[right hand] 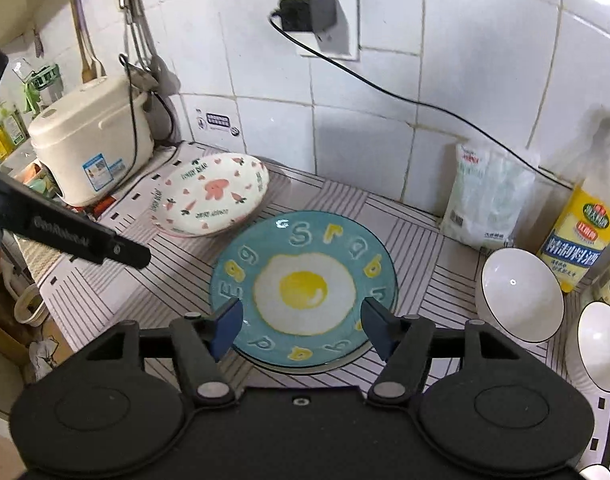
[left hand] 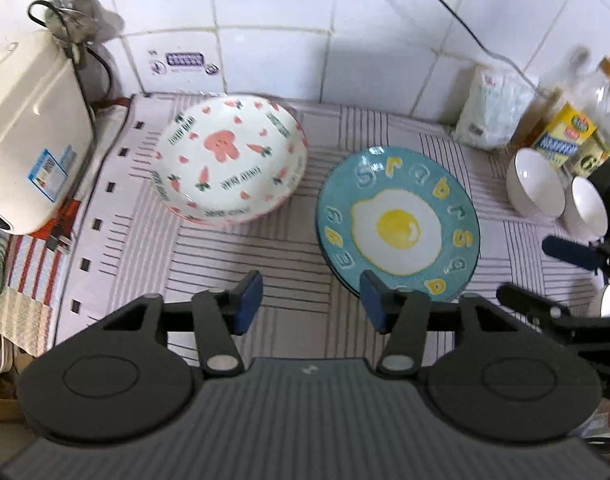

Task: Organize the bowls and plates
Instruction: 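Open both grippers and withdraw from the stacked plates, then reach both grippers to the bunny plate rim and close them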

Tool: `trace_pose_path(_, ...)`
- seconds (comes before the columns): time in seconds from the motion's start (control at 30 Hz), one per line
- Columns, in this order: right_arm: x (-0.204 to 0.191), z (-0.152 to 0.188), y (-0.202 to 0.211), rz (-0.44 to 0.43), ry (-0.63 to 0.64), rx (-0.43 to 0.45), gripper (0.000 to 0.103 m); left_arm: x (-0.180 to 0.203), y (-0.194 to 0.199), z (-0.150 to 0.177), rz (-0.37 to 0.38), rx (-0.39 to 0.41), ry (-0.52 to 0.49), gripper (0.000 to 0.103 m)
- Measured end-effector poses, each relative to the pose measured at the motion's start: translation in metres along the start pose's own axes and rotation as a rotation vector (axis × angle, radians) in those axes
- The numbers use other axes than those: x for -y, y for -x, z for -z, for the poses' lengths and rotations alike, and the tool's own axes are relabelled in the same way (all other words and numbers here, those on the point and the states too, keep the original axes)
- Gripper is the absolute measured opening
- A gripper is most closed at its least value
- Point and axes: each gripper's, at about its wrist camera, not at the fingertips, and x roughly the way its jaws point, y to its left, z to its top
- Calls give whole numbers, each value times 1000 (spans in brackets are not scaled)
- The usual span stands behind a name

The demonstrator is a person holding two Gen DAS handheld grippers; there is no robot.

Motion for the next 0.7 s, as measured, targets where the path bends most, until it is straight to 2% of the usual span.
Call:
trace_pose_path(0.1, -13, -4, 5, -12, 2, -6, 80, -22, 8, -2, 5, 19, -4, 62)
trace_pose_path(0.17, -24, -7, 5, -15, 9, -4, 81, -34, 14, -4, -2, 15, -7, 64)
trace_pose_path(0.3, -50, -18, 1, 0, 14, 11, 82, -64, 30, -9, 14, 43, -29, 78)
trace_pose_path(0.37, -65, -23, -2, -2, 21, 35, 86, -79, 33, -13, 34, 52, -50, 86)
trace_pose_path(0.4, -73, -25, -4, -16, 31, 56, 91, -86, 32, -15, 32, 53, -59, 91)
trace_pose_path(0.5, -94, -28, -14, -37, 55, 112, 93, -105, 24, -26, -8, 65, -104, 93)
trace_pose_path(0.57, -109, -31, -20, 12, 65, 160, 93, -115, 16, -31, -23, 74, -132, 93)
trace_pose_path(0.63, -123, -35, -26, 70, 48, 218, 93, -128, 3, -37, -11, 76, -144, 93)
trace_pose_path(0.7, -129, -38, -36, 64, 35, 235, 93, -139, -11, -44, 9, 71, -147, 93)
